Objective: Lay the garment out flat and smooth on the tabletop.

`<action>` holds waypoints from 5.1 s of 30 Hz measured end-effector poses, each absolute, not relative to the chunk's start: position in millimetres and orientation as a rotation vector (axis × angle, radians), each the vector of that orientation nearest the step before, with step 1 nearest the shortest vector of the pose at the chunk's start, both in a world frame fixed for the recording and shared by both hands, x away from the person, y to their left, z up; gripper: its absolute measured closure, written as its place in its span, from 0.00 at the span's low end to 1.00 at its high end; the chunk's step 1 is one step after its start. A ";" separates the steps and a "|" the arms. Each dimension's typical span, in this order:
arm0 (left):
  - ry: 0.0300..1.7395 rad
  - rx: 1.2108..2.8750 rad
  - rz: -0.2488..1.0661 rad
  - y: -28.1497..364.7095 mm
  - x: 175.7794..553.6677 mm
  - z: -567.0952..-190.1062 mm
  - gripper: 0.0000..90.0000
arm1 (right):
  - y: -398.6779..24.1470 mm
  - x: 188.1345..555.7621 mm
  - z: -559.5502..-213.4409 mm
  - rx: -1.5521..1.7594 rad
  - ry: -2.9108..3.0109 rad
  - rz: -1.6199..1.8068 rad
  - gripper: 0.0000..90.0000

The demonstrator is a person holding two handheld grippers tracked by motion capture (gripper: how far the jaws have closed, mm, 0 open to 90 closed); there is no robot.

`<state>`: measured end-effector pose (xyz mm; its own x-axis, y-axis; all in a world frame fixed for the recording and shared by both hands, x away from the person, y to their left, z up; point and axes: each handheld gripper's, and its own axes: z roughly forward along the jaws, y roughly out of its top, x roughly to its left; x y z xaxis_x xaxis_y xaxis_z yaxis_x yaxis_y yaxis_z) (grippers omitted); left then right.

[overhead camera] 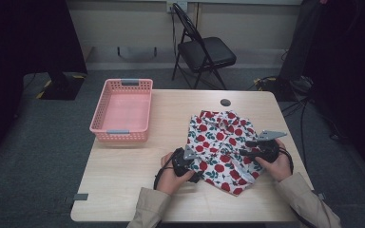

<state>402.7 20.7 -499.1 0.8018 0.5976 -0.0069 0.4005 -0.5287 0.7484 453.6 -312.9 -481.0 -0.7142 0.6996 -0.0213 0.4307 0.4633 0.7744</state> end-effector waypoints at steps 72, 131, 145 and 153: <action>0.733 2.199 0.322 20.7 402.6 -499.1 0.18 | -314.8 459.1 -481.4 0.916 2.474 1.223 0.99; 0.733 2.199 0.322 20.6 402.6 -499.1 0.18 | -420.1 463.9 -393.9 1.077 2.082 1.251 0.51; 0.733 2.199 0.322 20.6 402.6 -499.1 0.18 | -371.2 454.8 -424.8 1.044 2.216 1.276 0.29; 0.733 2.199 0.322 20.6 402.6 -499.1 0.18 | -361.3 446.5 -449.3 1.068 2.265 1.255 0.24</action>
